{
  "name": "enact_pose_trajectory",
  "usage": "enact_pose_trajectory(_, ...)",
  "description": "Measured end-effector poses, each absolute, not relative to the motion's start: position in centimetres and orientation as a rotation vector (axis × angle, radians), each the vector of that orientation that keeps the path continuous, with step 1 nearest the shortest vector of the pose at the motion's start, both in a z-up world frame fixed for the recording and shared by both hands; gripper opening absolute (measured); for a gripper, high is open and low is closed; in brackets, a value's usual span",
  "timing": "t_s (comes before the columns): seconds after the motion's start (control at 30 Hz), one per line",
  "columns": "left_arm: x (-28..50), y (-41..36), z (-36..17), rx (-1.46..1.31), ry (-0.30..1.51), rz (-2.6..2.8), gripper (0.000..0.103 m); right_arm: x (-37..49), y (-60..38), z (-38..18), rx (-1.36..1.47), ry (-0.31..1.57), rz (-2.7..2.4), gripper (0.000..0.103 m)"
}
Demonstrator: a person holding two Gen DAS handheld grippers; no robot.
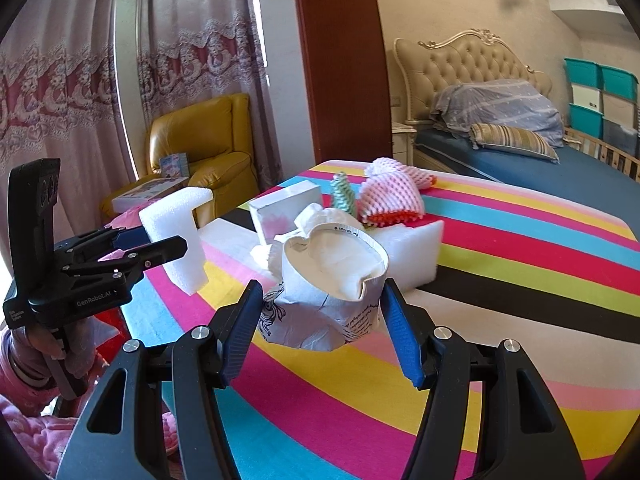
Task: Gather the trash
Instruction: 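Grasp the white foam wrap with the left tool while the right tool holds the paper cup, then carry cup and foam wrap over the pink wastebasket and open both tools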
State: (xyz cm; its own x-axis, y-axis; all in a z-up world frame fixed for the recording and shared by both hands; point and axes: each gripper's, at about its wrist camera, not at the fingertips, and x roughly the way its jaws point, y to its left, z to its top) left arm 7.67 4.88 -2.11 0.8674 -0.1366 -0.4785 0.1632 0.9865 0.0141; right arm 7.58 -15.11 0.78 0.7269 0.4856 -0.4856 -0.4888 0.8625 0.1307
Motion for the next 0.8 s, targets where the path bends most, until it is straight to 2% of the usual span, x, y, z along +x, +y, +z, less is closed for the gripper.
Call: enact_pose_trajectory(0.8,3.5,13.6,-0.4,-0.013,0.461,0.023,0.050,8.5,-3.6,2.9,-0.163,0.537,0.787,0.058)
